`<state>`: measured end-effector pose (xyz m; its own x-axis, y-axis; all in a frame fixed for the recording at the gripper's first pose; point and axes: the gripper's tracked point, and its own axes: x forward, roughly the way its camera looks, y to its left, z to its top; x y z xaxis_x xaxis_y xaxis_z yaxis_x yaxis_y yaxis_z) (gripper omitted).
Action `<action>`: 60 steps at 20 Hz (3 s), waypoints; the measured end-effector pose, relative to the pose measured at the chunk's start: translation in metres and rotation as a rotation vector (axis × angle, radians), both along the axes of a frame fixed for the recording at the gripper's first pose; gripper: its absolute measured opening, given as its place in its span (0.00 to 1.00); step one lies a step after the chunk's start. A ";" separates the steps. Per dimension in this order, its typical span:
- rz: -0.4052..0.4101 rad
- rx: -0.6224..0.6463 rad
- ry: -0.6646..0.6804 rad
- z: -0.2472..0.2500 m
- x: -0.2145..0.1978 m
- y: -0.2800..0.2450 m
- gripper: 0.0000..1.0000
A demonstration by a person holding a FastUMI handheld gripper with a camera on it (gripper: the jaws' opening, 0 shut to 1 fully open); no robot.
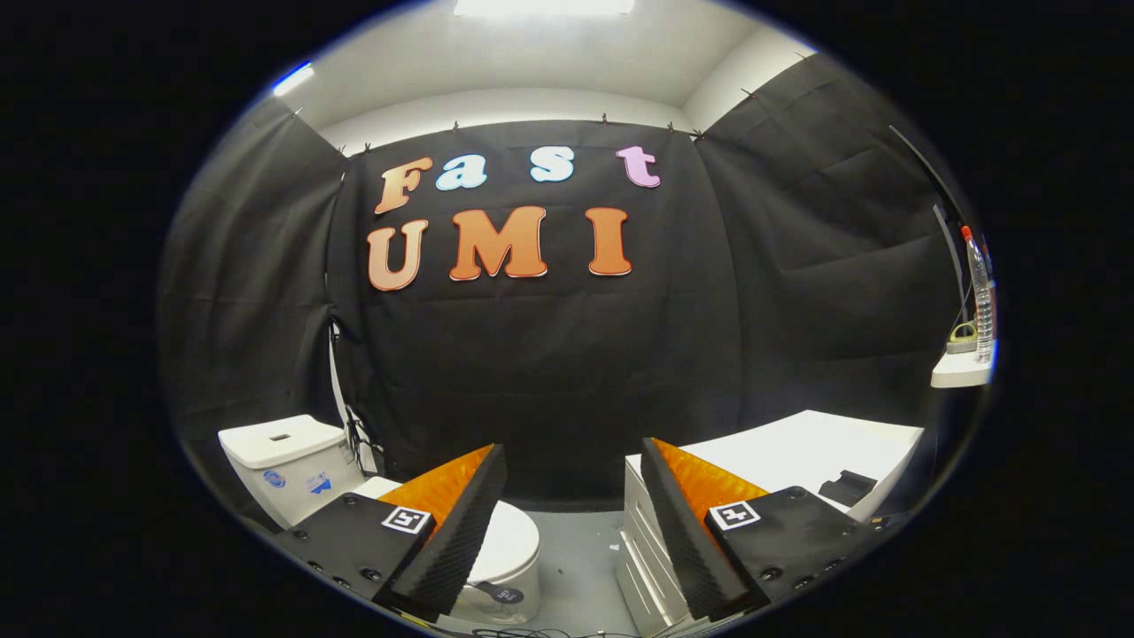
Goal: Open the toilet lid.
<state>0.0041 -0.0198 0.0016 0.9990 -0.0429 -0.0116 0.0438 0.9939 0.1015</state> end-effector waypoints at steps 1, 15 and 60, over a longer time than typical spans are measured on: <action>-0.004 0.017 -0.010 0.002 0.003 0.001 0.99; 0.067 0.397 0.235 -0.141 0.038 0.104 0.98; -0.040 1.057 0.803 -0.379 0.017 0.112 0.08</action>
<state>0.0210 0.0921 -0.3774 0.6976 0.3225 -0.6398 0.4815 0.4502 0.7520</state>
